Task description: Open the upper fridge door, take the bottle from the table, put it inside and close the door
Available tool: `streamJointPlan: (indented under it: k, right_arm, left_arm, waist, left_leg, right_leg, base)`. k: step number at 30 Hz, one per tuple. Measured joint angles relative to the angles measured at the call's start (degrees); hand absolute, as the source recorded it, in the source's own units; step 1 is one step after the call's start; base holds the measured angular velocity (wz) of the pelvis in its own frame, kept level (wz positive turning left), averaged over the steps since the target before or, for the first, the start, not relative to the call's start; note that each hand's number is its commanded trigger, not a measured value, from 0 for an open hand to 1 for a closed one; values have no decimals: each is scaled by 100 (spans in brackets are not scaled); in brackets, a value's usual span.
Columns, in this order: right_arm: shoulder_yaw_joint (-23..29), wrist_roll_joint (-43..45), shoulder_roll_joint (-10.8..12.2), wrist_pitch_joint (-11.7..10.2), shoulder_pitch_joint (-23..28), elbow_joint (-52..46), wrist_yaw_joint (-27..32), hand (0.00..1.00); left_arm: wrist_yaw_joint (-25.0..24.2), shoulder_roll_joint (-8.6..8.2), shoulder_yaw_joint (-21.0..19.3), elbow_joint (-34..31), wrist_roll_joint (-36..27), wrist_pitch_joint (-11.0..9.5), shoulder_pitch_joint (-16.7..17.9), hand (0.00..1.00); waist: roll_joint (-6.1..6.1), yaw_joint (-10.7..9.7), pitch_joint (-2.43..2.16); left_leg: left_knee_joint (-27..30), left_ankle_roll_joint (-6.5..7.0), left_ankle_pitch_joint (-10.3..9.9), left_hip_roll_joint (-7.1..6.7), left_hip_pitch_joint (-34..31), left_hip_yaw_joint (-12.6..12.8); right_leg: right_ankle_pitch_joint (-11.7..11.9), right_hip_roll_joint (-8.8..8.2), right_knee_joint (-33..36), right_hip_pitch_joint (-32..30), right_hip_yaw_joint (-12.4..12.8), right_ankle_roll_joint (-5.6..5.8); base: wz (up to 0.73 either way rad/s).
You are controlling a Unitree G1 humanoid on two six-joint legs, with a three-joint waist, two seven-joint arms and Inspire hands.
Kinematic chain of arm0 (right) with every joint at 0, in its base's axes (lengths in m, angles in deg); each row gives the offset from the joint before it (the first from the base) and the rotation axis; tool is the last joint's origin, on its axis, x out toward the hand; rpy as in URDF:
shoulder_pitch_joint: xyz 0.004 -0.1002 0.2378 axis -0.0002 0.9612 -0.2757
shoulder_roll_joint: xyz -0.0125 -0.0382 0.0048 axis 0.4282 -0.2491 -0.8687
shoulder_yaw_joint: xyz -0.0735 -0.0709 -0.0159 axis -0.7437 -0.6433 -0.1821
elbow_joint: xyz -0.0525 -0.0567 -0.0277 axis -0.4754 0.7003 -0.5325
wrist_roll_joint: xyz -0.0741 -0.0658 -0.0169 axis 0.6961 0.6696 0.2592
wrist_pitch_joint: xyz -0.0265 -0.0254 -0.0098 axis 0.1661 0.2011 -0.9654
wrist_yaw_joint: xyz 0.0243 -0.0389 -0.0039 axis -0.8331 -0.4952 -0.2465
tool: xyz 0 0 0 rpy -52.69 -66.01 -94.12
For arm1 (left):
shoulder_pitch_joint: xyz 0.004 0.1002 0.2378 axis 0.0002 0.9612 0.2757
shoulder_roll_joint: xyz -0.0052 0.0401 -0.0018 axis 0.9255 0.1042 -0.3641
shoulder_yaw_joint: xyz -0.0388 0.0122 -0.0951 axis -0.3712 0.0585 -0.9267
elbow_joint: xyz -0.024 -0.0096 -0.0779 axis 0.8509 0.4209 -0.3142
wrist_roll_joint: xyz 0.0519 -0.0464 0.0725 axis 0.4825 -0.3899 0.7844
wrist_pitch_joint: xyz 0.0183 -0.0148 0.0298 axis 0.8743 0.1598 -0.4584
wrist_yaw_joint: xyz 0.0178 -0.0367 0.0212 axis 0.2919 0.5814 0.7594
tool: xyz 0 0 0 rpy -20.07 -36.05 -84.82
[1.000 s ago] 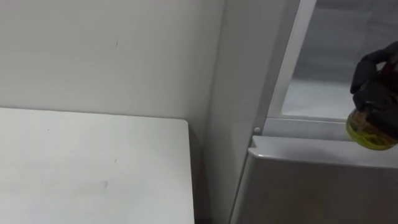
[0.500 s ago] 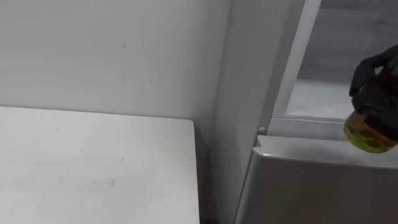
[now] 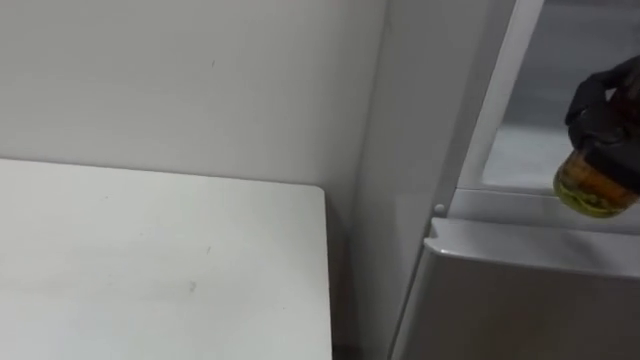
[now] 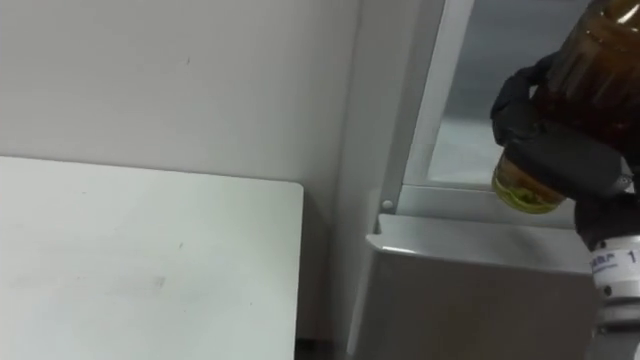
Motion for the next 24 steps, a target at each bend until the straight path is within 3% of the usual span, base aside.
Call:
streamJointPlan:
  k: [10, 17, 24]
  right_arm:
    - [-167, -61, -2, 161, -165, 425, 160, 100]
    - [-170, -32, -155, 296, -182, 508, 386, 100]
    - [-176, -7, -226, 298, -540, 801, 599, 100]
  left_arm:
    - [-103, 14, 128, -87, 0, 229, -47, 0]
    - [-98, 13, 119, -186, 0, 333, -40, 0]
    - [-94, 25, 117, -251, -1, 330, -22, 0]
  waist:
    - [88, 41, 33]
    - [140, 41, -4]
    - [78, 15, -21]
  left_leg:
    - [38, -1, -1, -5, -59, -118]
    - [46, -3, 1, -9, -68, -142]
    - [57, -4, 2, -8, -59, -157]
  right_leg:
    - [0, 0, -3, -4, -41, 0]
    - [0, 2, -1, -8, -28, 0]
    - [0, 3, -1, 12, -45, 0]
  base:
    - [3]
    - [0]
    - [0]
